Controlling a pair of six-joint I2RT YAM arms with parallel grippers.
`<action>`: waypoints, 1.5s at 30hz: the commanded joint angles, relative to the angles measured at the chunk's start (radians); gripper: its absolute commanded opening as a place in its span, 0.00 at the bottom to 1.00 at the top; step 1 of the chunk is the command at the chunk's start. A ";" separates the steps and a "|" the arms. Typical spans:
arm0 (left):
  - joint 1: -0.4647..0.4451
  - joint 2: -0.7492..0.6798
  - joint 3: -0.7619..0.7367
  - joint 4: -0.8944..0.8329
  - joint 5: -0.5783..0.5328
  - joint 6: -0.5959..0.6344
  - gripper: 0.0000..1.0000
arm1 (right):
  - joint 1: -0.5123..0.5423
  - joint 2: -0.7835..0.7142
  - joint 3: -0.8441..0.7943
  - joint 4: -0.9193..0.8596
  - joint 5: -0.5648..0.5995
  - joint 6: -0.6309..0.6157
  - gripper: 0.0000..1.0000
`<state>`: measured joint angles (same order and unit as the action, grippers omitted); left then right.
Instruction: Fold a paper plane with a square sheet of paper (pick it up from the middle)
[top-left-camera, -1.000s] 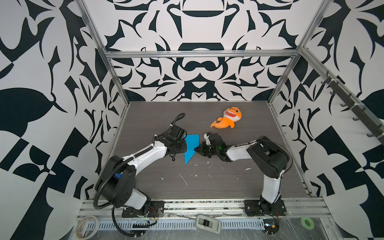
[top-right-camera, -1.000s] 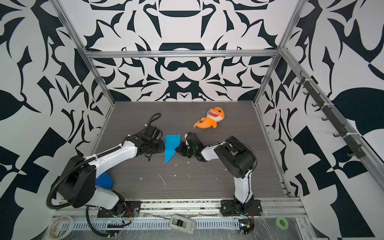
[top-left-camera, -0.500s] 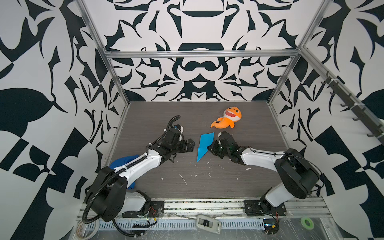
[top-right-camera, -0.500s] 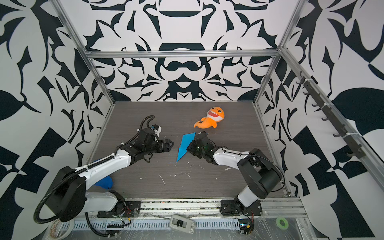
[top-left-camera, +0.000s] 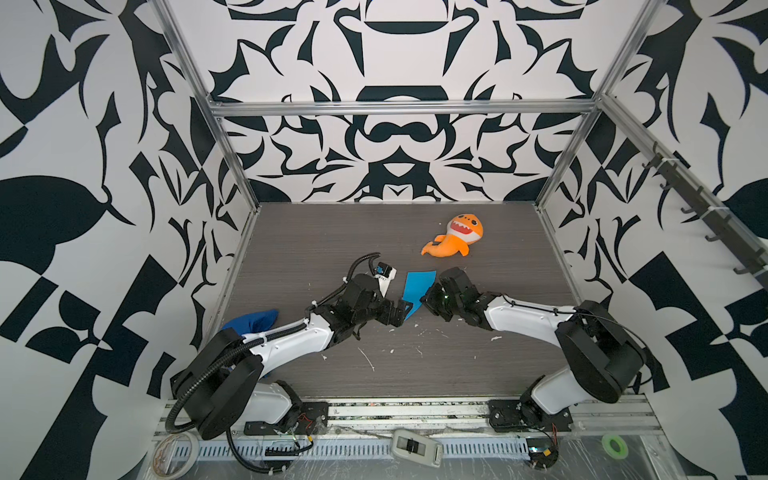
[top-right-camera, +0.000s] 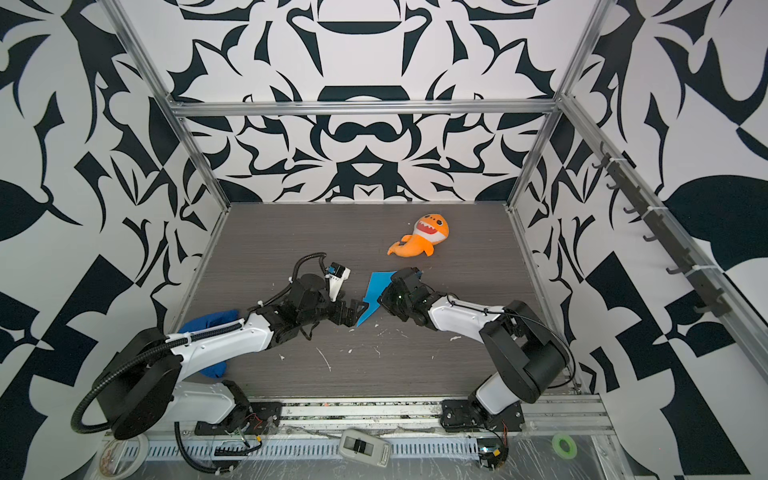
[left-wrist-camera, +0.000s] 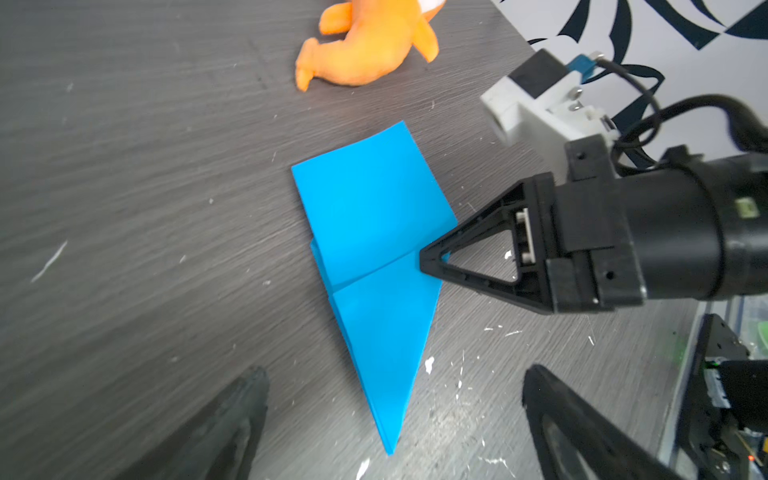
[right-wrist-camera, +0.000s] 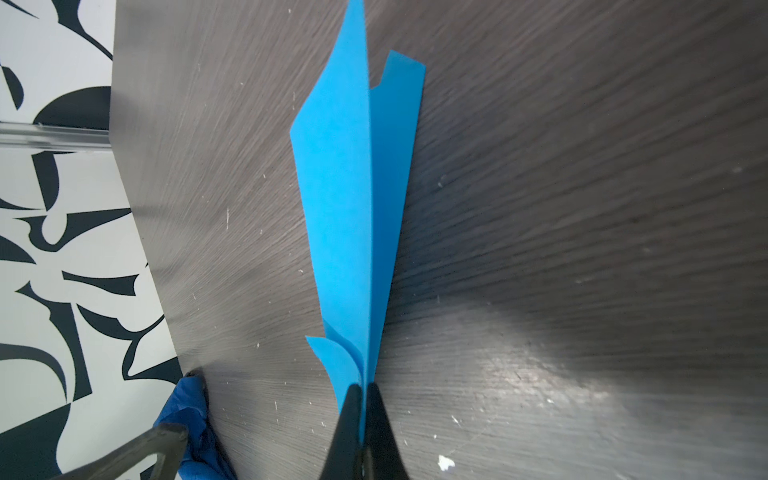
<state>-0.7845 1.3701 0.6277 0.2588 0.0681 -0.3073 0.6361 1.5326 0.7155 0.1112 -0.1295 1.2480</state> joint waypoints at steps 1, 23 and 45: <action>-0.016 0.050 -0.021 0.074 -0.008 0.103 0.99 | -0.006 -0.005 0.042 -0.024 0.008 0.033 0.00; -0.088 0.287 -0.046 0.342 -0.111 0.401 0.59 | -0.037 0.029 0.096 -0.061 -0.073 0.128 0.00; -0.094 0.340 -0.053 0.364 -0.166 0.433 0.26 | -0.038 0.047 0.142 -0.129 -0.105 0.183 0.08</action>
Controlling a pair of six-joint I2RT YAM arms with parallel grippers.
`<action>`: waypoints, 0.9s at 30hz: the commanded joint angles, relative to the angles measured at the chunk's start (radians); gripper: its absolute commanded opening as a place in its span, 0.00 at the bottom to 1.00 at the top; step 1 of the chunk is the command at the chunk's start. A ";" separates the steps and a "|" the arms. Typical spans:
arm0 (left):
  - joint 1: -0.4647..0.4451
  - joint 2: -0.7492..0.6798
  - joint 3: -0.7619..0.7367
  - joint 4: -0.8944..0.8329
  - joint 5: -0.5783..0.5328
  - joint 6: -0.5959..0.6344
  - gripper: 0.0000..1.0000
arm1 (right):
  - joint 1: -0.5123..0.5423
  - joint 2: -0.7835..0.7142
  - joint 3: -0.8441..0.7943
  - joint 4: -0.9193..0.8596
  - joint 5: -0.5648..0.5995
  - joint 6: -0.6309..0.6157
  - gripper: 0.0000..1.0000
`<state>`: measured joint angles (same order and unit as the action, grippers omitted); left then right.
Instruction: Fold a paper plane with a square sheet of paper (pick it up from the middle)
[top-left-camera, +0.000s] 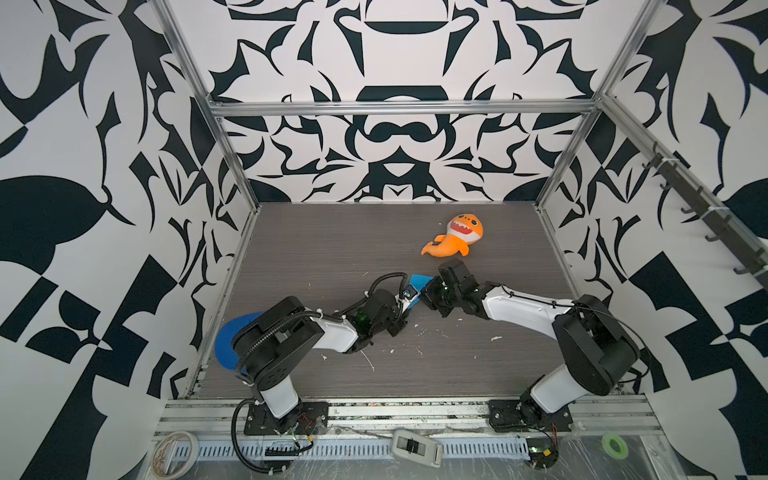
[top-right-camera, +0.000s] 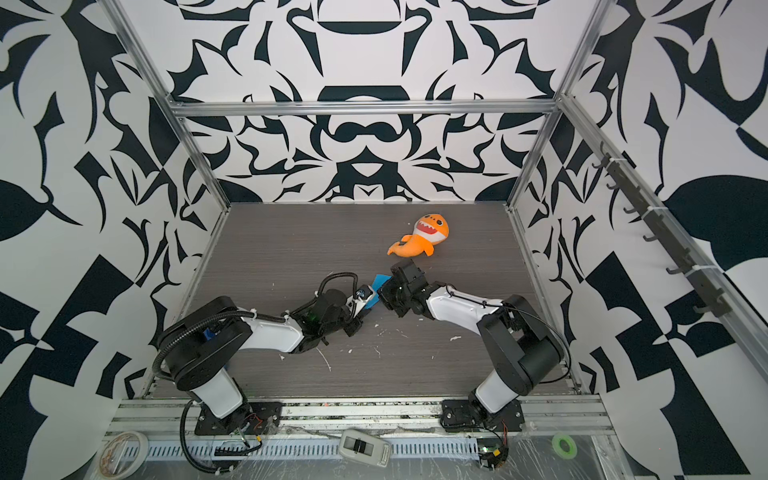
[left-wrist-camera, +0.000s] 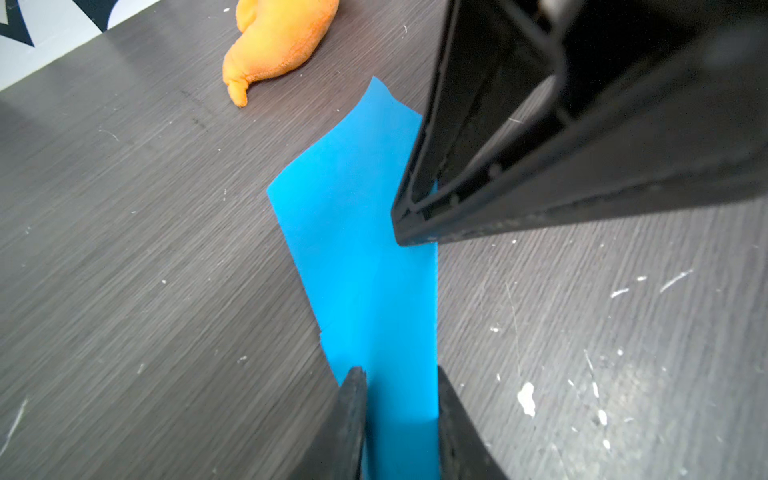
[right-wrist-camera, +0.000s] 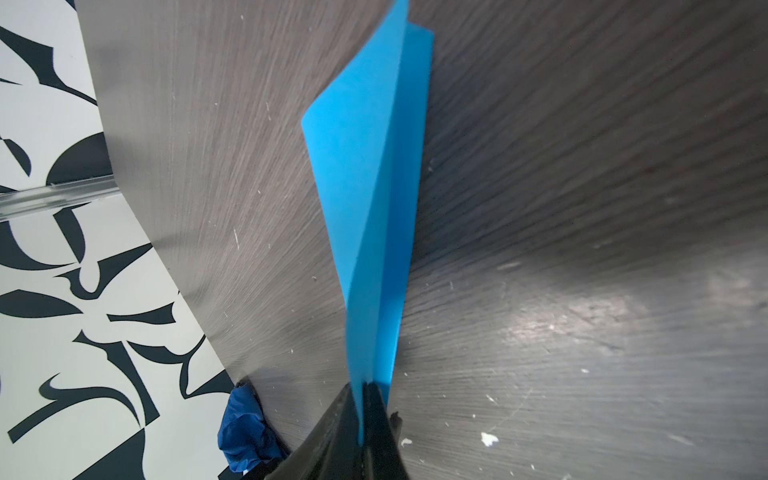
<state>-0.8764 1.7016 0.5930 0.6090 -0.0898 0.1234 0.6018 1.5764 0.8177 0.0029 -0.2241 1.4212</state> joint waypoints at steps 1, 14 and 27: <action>-0.002 0.009 -0.018 0.014 -0.008 0.000 0.25 | -0.005 0.003 0.043 -0.030 -0.009 0.007 0.11; -0.005 0.017 -0.022 -0.004 0.003 -0.022 0.23 | -0.047 -0.026 0.038 -0.085 -0.013 -0.029 0.41; -0.015 0.015 0.003 -0.034 -0.005 -0.005 0.26 | -0.061 0.031 0.070 -0.080 -0.067 -0.034 0.08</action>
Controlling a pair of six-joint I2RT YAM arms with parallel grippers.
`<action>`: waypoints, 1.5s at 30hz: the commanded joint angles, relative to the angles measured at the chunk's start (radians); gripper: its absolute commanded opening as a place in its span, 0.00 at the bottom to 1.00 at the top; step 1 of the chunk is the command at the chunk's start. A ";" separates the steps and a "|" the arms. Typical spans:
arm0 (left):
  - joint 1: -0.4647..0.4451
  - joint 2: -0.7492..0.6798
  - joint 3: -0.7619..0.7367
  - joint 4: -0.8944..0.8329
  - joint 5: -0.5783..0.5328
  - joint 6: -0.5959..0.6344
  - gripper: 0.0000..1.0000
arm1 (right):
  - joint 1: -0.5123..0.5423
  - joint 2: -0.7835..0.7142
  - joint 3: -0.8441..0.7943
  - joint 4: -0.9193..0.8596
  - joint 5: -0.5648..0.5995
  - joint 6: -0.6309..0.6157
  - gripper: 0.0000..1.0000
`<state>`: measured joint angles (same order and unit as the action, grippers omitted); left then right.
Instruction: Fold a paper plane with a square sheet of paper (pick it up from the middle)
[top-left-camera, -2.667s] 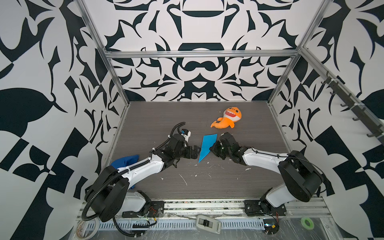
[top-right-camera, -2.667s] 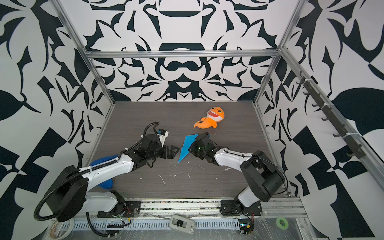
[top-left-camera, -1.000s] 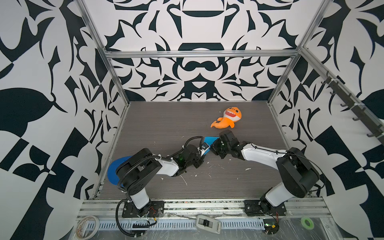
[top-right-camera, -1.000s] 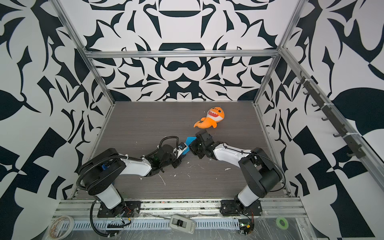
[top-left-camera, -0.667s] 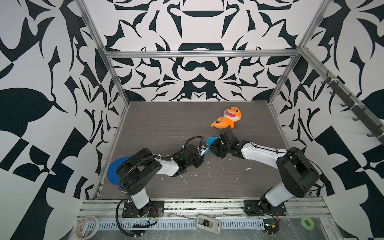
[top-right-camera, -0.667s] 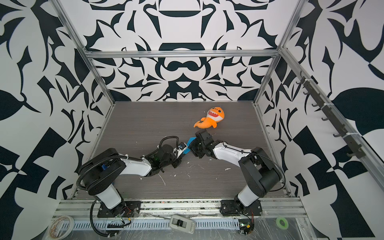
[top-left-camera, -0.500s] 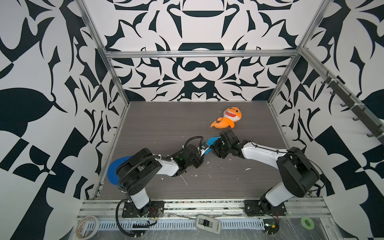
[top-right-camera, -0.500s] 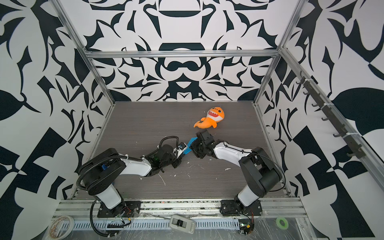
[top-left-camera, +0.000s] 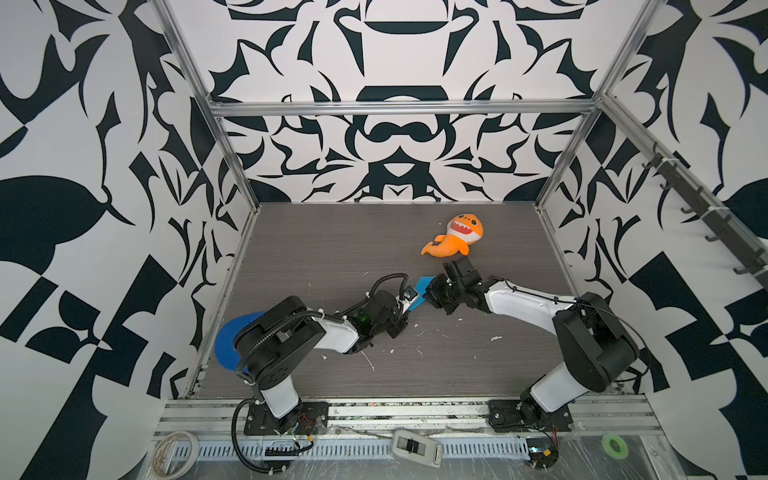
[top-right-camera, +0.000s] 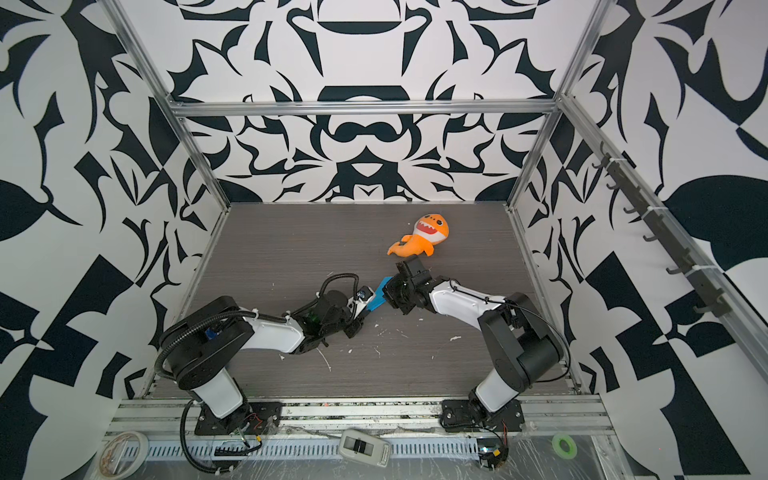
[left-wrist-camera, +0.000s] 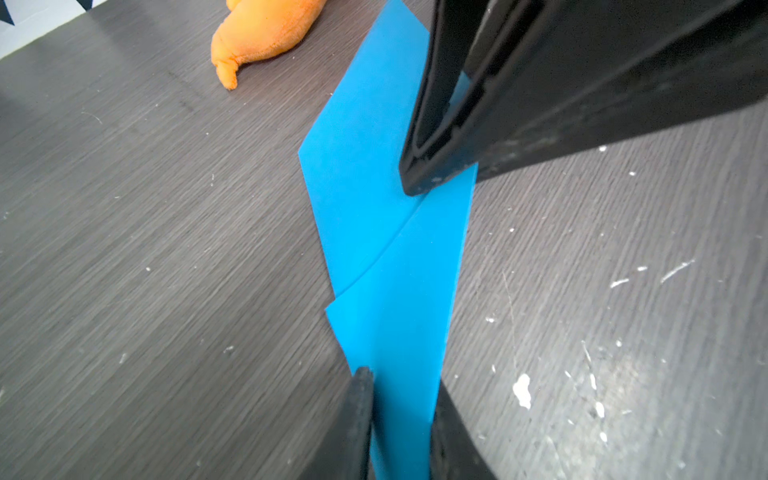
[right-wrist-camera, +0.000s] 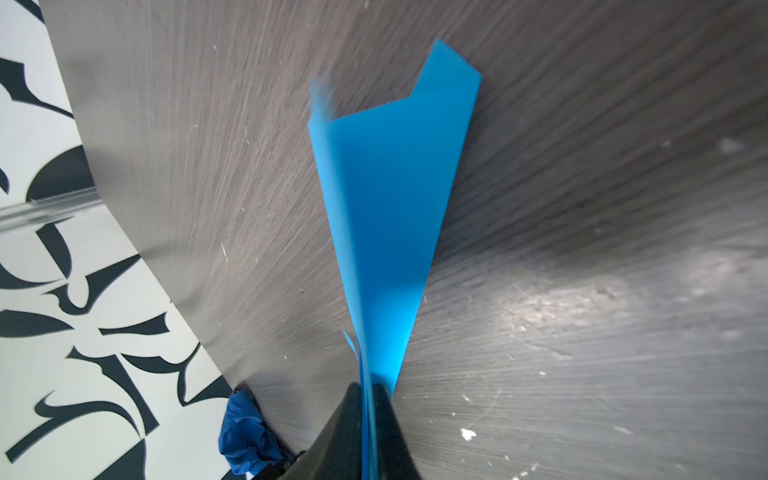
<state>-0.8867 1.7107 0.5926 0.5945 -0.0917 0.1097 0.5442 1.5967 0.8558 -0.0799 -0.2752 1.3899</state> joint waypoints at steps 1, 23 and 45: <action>-0.004 0.005 0.006 -0.019 0.005 0.010 0.28 | -0.003 0.013 0.033 0.005 -0.016 -0.002 0.07; -0.011 0.009 -0.004 -0.007 0.012 -0.010 0.17 | -0.007 0.025 0.030 0.012 -0.030 0.009 0.14; -0.011 0.024 0.076 -0.177 0.060 -0.186 0.08 | -0.084 -0.168 0.028 -0.207 0.171 -0.296 0.75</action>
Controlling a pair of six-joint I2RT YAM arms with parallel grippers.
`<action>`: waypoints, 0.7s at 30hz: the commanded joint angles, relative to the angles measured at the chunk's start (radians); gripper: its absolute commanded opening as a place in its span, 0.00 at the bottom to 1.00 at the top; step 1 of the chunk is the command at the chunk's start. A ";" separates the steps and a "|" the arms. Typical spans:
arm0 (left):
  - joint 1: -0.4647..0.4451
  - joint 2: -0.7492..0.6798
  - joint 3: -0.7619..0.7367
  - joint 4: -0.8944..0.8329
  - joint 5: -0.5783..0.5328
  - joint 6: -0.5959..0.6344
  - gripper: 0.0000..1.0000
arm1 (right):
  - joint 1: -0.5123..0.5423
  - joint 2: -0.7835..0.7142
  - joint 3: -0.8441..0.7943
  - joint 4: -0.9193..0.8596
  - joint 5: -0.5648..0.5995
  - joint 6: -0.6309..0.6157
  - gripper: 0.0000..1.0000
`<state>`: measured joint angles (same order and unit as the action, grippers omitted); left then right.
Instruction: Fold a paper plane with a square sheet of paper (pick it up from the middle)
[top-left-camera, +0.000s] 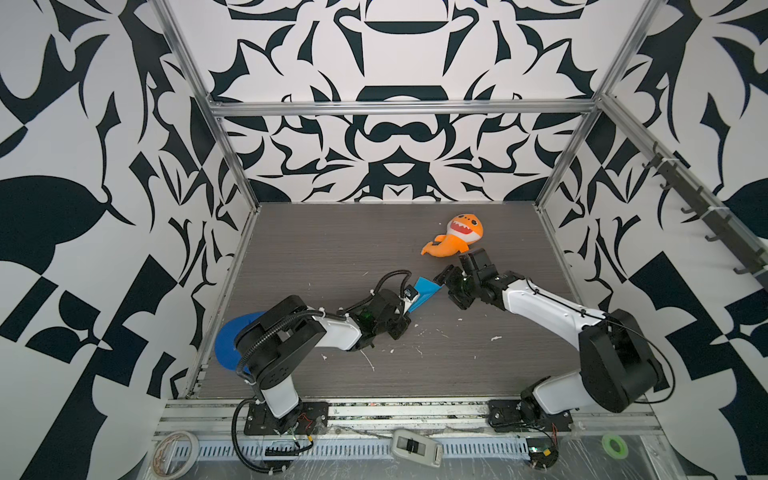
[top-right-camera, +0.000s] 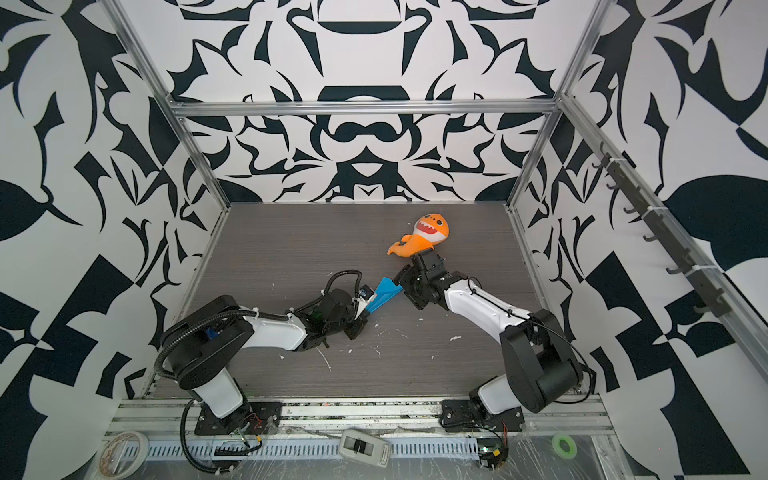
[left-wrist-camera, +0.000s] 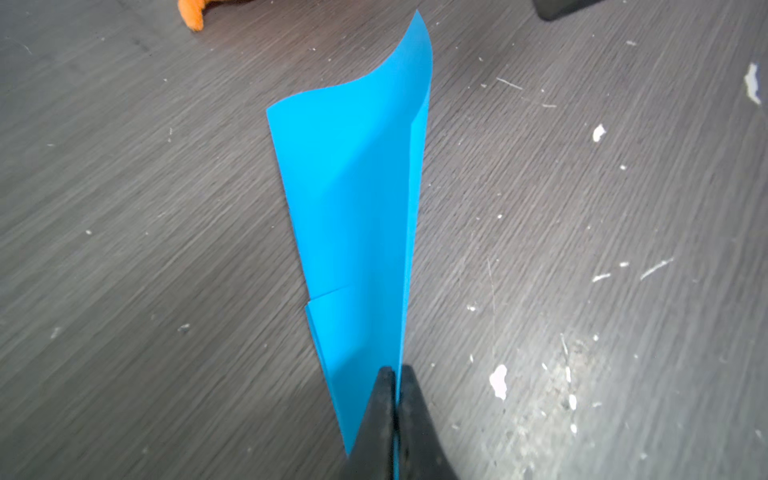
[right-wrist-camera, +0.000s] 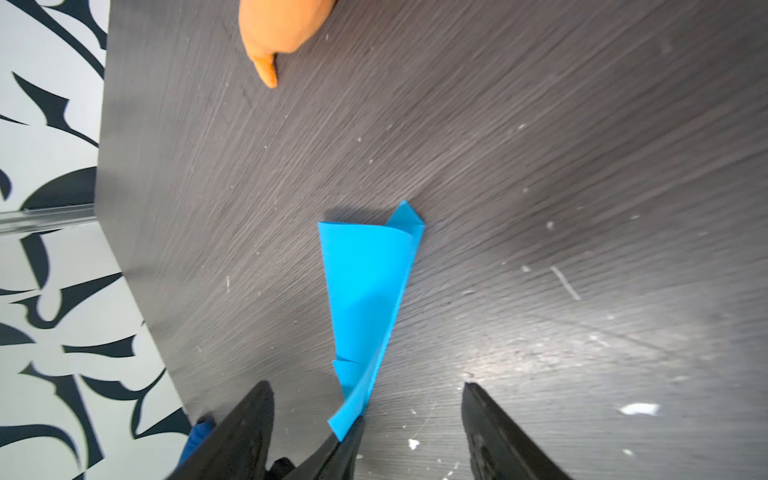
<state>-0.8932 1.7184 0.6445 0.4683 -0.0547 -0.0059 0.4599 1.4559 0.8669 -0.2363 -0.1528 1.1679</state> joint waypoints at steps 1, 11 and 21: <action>-0.004 0.014 0.024 -0.059 0.025 -0.089 0.08 | -0.001 -0.030 0.019 -0.060 0.056 -0.086 0.75; -0.003 0.008 0.030 -0.099 0.076 -0.208 0.08 | -0.001 -0.063 -0.001 -0.067 0.058 -0.261 0.73; 0.019 -0.017 0.096 -0.237 0.124 -0.299 0.07 | -0.001 -0.104 -0.086 0.006 0.000 -0.408 0.70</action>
<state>-0.8852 1.7195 0.7017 0.3225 0.0280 -0.2512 0.4599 1.3731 0.7918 -0.2611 -0.1303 0.8314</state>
